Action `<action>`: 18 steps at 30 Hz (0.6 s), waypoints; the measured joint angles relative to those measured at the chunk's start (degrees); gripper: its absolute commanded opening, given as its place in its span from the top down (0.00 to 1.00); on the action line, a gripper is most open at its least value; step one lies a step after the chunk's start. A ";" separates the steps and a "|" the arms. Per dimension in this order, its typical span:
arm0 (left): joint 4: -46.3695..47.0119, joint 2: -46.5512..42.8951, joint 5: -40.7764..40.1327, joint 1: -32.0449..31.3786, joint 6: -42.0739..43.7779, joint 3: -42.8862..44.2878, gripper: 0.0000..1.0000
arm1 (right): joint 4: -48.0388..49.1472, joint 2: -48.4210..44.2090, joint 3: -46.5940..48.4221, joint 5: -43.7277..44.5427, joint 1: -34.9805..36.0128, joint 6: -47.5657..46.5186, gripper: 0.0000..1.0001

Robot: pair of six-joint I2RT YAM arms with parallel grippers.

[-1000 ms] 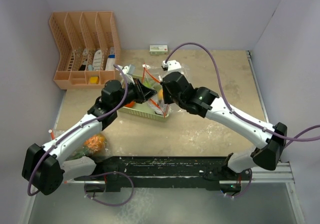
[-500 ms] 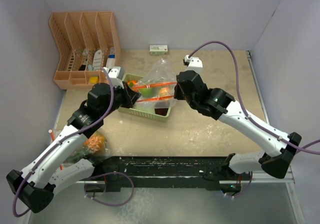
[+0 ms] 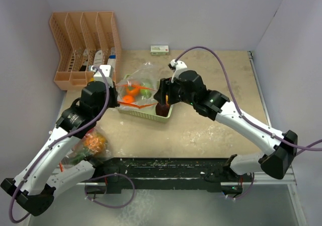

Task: Place the food in the zip-top bag and seal the zipper
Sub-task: Open the zipper of the food storage bag at the center of the board, then pick up the fake fruit from the bin.

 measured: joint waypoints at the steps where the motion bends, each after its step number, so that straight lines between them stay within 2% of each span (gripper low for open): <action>1: -0.85 -0.31 -1.42 0.13 0.74 0.35 1.00 | 1.49 -0.87 -1.05 -2.82 -0.28 -1.01 0.23; 6: -4.00 -1.77 -7.08 0.70 3.74 1.97 1.00 | 8.04 -6.82 -3.74 -14.58 -0.66 -4.52 0.15; 10: -5.49 -2.08 -10.47 0.72 5.75 3.32 1.00 | 12.24 -11.23 -3.76 -20.26 -0.63 -5.62 0.15; 14: -6.84 -2.14 -13.68 0.72 7.52 4.66 1.00 | 10.75 -10.88 -2.60 -19.08 -0.68 -5.25 0.16; 18: -8.15 -2.56 -17.05 0.72 9.03 5.03 1.00 | 4.83 -4.00 0.90 -12.31 -0.72 -4.09 0.15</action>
